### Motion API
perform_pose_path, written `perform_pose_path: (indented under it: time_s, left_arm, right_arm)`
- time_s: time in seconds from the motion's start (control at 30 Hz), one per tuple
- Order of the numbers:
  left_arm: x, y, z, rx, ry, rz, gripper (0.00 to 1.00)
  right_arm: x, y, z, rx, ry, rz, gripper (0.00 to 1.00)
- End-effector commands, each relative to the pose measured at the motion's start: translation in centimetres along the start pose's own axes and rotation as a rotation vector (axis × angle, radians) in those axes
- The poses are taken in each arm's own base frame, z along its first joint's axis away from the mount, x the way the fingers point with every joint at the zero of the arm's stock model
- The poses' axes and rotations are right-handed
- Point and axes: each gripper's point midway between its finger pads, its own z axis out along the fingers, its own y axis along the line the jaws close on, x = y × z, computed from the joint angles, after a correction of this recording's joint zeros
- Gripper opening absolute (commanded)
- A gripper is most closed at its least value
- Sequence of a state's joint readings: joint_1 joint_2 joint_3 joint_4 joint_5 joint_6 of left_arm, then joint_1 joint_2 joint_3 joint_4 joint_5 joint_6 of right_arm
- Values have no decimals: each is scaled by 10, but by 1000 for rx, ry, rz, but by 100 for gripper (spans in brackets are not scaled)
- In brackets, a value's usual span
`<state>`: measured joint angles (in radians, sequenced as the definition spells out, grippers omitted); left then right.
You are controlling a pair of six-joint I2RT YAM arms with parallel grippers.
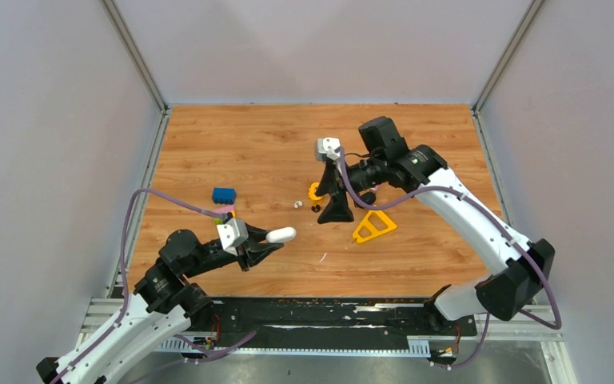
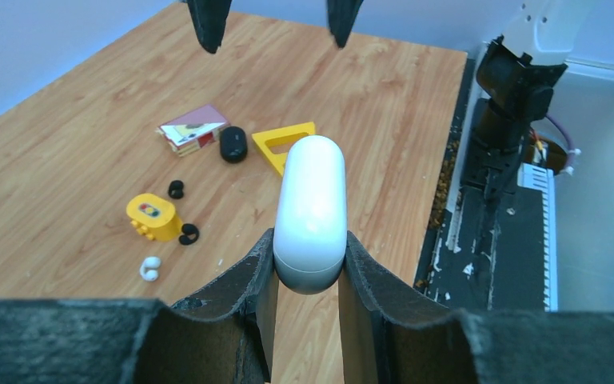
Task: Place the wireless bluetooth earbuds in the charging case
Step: Open the charging case.
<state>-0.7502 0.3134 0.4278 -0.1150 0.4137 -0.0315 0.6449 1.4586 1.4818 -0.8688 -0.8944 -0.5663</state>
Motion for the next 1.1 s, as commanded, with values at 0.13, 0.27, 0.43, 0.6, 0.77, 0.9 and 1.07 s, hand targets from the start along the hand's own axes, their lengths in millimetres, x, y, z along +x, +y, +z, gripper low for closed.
perform_pose_path:
  time_s: [0.13,0.27,0.43,0.6,0.77,0.9,1.07]
  left_arm:
    - [4,-18,15,144,26,-37,0]
    - [7,-18,17,146,34,-38,0]
    - [7,-17,16,142,32,-36,0]
    - [6,-19,16,152,28,-35,0]
    - [6,-21,16,165,25,-34,0]
    - [5,-24,16,188,23,-28,0]
    - [7,-27,16,209,28,-25,0]
  right_arm:
    - [-17,48,10,-220,-105,60,77]
    - [-3,56,31,-238,-49,63,79]
    - [1,58,46,-251,-17,80,83]
    - [1,57,57,-259,0,92,86]
    - [5,53,69,-276,26,127,86]
    - [7,47,75,-272,44,150,83]
    - [-4,43,72,-277,33,166,81]
